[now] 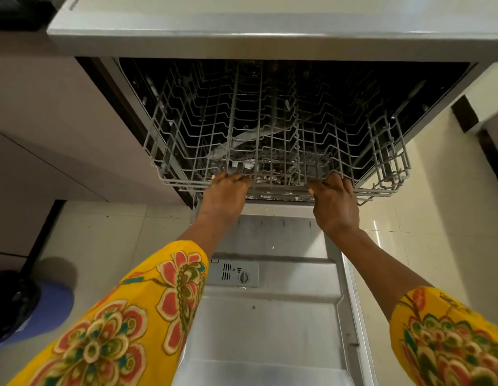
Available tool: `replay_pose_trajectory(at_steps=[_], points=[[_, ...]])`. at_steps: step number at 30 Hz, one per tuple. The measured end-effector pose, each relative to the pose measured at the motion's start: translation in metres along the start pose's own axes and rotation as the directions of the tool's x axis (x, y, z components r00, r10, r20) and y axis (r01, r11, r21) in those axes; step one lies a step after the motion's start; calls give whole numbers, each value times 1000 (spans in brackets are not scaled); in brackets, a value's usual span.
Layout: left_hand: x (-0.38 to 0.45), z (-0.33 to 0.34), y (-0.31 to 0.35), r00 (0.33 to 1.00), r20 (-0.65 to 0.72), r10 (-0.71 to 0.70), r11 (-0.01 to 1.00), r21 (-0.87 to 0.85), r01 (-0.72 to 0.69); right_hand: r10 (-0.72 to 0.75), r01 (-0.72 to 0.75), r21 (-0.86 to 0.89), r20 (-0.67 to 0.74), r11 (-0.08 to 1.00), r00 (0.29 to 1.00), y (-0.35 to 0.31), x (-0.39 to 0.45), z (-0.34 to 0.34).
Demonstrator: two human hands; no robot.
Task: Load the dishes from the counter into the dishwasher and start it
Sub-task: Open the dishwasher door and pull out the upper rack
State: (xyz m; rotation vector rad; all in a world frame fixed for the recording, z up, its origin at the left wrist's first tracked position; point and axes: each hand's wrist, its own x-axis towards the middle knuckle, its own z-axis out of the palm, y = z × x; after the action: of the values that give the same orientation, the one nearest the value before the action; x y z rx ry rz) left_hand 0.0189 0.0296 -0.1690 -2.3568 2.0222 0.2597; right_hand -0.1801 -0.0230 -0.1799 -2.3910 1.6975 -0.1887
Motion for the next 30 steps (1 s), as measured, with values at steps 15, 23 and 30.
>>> replay_pose_trajectory(at_steps=[15,23,30], points=[[-57,6,11,999,-48,-16,1000,-20,16,19,-19,-8,38,1000,999,-3,-54,-1],[-72,10,14,998,-29,-52,996,-68,49,19,-17,-36,60,999,998,-5,-71,-5],[-79,12,17,996,-22,-88,991,-106,85,30,-28,-19,113,999,993,-6,-73,-12]])
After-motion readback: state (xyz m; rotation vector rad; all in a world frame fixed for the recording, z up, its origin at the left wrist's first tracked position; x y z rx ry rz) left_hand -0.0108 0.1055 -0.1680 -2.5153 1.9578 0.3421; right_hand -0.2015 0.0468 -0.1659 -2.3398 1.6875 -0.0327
